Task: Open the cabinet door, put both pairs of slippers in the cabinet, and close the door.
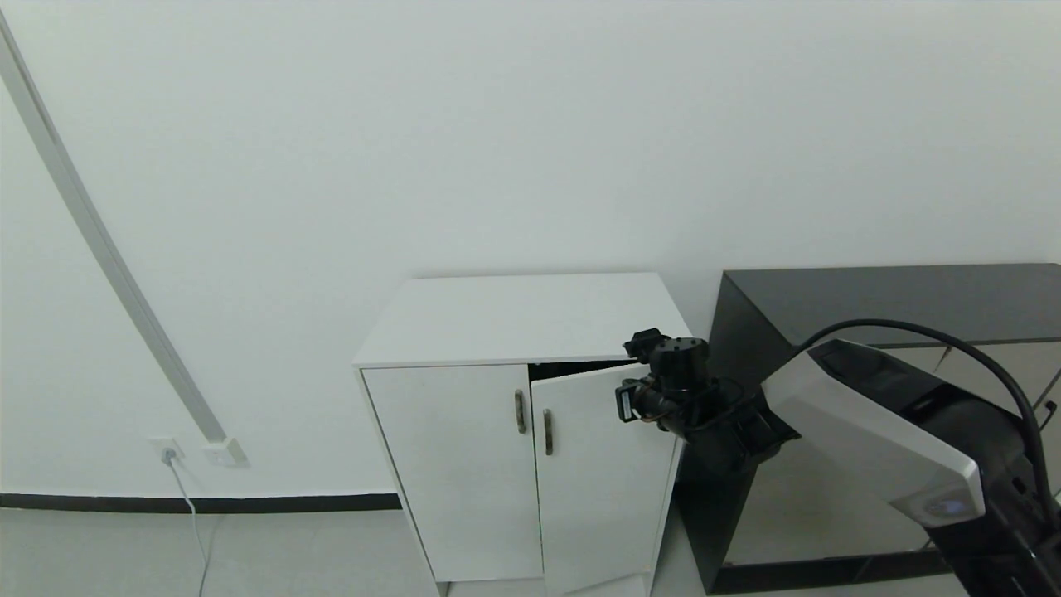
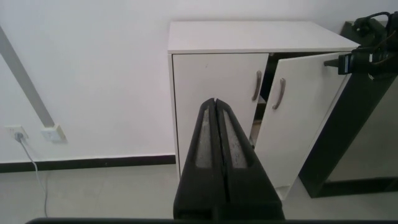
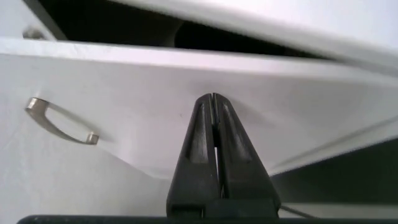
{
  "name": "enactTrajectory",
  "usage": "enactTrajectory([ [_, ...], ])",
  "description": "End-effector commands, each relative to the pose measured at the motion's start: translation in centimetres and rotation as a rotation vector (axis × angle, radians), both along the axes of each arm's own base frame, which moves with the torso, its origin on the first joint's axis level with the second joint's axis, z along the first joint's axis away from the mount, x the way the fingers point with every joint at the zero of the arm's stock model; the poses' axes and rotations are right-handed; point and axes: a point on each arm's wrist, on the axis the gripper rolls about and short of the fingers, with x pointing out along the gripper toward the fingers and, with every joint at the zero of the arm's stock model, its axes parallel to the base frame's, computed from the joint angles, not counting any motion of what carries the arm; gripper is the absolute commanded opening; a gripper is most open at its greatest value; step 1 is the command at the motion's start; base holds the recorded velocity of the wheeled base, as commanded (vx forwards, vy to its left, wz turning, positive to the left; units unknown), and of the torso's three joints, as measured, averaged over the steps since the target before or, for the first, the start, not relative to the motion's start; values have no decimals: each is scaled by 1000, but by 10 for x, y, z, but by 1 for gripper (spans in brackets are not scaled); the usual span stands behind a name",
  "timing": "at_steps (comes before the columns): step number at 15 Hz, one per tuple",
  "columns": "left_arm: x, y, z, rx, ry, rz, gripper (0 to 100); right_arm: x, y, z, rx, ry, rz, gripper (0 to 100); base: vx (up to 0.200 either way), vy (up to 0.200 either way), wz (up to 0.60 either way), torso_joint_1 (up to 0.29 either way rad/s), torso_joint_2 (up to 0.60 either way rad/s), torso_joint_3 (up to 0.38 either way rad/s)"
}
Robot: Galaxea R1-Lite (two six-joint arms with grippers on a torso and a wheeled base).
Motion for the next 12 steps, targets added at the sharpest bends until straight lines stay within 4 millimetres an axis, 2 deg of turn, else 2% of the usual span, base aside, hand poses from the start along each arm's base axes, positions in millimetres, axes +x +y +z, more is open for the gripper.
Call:
enactTrajectory([
  [1,0,0,0,0,1,1,0,4,1,-1,2,-3,-2,0,0,0,0,0,0,0],
  [12,0,0,0,0,2,1,0,16,4,6,10,-21,-8,0,0,0,0,0,0,0],
])
